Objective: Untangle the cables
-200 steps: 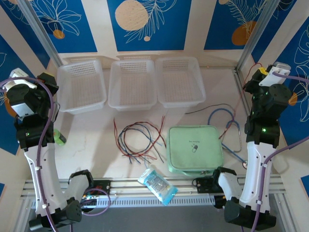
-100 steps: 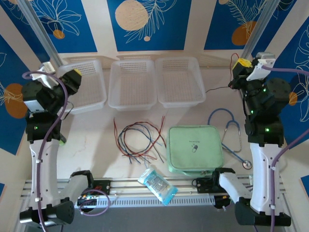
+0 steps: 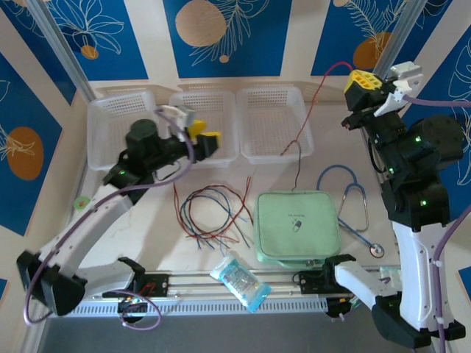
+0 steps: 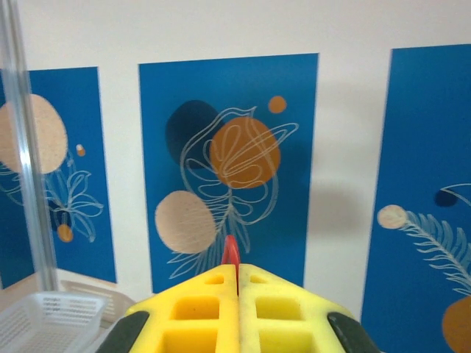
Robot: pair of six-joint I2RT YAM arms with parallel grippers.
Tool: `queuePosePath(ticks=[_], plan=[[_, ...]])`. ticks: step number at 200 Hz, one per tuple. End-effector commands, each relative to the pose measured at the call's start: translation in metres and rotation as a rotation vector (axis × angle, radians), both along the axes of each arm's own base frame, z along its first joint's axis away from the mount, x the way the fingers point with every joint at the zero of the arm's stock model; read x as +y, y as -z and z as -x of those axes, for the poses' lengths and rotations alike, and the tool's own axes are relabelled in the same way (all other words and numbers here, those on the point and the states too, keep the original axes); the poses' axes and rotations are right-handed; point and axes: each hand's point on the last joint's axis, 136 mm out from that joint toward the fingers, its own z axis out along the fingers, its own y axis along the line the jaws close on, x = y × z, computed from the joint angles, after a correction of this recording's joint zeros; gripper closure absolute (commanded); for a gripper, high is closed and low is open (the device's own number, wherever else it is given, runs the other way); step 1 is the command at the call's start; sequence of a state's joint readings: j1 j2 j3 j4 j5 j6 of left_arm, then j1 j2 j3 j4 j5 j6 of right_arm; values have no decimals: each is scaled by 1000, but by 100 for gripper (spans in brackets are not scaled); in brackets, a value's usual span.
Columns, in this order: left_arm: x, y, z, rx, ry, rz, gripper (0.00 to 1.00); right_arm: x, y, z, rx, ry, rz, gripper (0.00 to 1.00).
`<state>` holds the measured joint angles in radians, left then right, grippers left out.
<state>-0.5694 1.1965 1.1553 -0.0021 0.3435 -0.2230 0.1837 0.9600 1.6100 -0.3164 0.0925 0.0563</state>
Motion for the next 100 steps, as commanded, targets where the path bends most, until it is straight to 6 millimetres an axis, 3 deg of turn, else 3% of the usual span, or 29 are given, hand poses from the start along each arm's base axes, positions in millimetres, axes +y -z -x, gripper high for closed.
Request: queuePosePath(ticks=[1, 19, 41, 100], plan=[[-48, -13, 12, -102, 117, -23, 29, 6, -4, 3, -3, -17, -20, 100], [-82, -4, 20, -64, 200, -21, 27, 15, -3, 5, -1, -47, -24, 100], [-106, 4, 27, -5, 241, 6, 26, 21, -5, 6, -10, -65, -27, 100], [-142, 23, 28, 236, 300, 127, 27, 41, -12, 3, -40, -100, 3, 100]])
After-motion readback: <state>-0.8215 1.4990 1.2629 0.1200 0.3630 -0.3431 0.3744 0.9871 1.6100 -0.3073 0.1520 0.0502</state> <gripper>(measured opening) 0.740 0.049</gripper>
